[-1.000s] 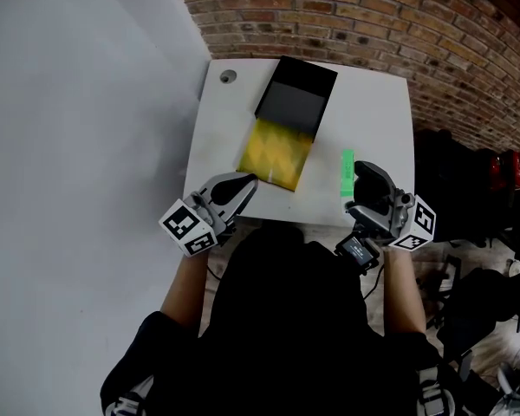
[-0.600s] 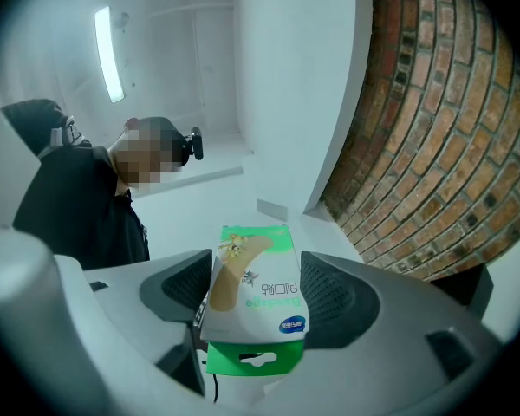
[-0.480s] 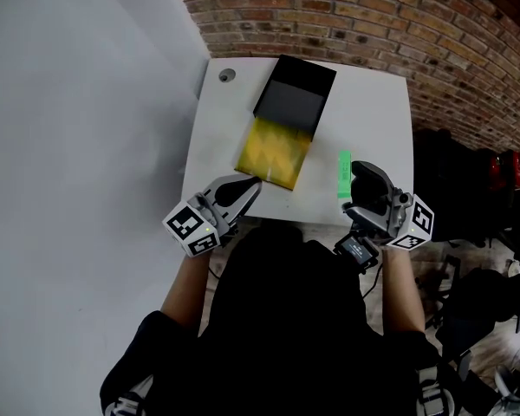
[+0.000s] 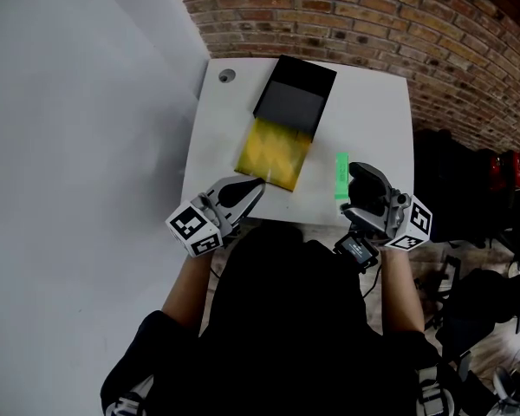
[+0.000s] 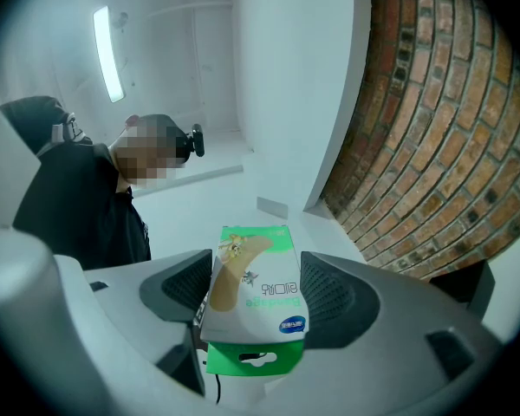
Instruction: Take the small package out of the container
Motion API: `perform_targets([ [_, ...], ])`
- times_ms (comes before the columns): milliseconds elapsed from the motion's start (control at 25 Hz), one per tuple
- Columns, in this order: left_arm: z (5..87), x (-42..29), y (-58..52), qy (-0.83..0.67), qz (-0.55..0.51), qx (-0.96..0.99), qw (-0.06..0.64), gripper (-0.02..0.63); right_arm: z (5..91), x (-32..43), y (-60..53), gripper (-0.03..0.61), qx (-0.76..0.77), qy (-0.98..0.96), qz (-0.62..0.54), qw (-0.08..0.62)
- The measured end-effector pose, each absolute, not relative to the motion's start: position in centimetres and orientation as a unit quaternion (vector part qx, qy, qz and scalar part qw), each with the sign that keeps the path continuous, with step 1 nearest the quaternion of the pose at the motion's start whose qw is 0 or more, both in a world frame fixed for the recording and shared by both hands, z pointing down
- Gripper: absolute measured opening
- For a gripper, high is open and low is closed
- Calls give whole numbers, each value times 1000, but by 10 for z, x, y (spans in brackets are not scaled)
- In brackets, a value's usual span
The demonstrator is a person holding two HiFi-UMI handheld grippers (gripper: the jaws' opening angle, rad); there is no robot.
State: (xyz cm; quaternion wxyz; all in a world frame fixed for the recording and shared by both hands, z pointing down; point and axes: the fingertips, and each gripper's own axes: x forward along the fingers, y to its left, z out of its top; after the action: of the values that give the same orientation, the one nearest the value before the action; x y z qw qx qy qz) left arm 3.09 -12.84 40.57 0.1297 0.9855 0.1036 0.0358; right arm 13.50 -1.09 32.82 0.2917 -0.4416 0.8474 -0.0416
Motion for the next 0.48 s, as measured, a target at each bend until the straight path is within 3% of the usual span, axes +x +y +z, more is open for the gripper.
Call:
perform_targets([
  [480,416,25,-133,108,35,985,127,15,337,131,-18,324,-445,845,-51,291],
])
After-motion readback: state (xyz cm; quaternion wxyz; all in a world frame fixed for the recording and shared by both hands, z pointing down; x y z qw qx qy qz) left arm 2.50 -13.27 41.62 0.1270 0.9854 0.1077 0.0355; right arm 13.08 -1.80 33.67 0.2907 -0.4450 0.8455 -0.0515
